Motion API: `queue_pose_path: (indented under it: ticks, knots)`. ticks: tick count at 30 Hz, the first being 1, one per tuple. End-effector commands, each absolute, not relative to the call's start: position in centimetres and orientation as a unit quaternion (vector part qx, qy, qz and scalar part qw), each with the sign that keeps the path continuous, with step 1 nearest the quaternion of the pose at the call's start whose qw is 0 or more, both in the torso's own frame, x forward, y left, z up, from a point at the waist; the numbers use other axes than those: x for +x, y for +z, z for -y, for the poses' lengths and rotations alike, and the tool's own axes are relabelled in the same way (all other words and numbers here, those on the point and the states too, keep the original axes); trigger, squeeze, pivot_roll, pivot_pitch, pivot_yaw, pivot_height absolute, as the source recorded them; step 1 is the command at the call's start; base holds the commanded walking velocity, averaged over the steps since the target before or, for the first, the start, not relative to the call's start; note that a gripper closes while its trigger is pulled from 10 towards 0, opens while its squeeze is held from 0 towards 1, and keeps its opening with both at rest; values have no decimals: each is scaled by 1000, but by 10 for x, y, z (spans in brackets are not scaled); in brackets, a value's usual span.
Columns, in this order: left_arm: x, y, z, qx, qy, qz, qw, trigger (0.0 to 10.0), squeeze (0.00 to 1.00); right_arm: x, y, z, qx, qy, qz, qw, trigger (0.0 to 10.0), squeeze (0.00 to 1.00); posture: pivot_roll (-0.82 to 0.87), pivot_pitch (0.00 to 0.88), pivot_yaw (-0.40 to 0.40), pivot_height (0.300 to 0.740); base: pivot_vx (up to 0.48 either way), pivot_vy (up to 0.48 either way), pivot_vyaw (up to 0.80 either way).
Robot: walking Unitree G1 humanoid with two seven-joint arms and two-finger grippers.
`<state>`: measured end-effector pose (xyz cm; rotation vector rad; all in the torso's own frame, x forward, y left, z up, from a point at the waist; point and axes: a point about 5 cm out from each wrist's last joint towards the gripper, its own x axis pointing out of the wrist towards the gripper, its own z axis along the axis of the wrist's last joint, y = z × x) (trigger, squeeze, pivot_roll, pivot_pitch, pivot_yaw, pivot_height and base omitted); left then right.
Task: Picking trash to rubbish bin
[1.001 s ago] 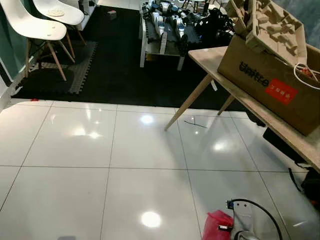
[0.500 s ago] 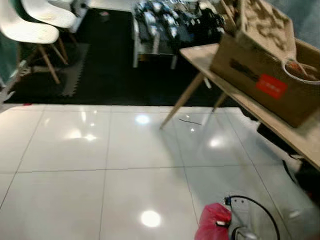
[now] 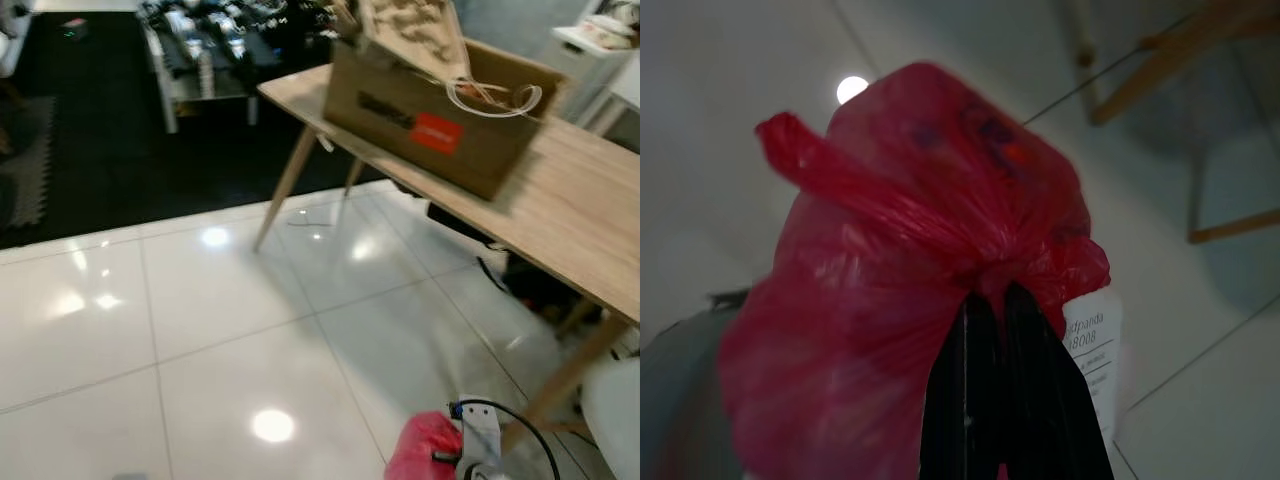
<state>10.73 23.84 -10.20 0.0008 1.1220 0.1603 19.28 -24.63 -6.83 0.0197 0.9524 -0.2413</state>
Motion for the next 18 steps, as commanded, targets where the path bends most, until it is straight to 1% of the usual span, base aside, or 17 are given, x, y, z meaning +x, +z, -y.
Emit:
queue_pose_path:
  ticks: [1,6,18]
  knots:
    - [94,-106,-238,1,73,-551,831,10000,0,190,-69,248,13,-123,-458,880,10000,0,172,92,-84,740,0,0,-800]
    - [96,-106,-236,1,64,-549,833,10000,0,192,-68,247,6,-120,-455,882,10000,0,174,90,-85,740,0,0,0]
    - [94,-108,-229,-4,58,-551,832,10000,0,197,-65,248,12,-120,-444,888,10000,0,173,95,-92,740,320,0,0]
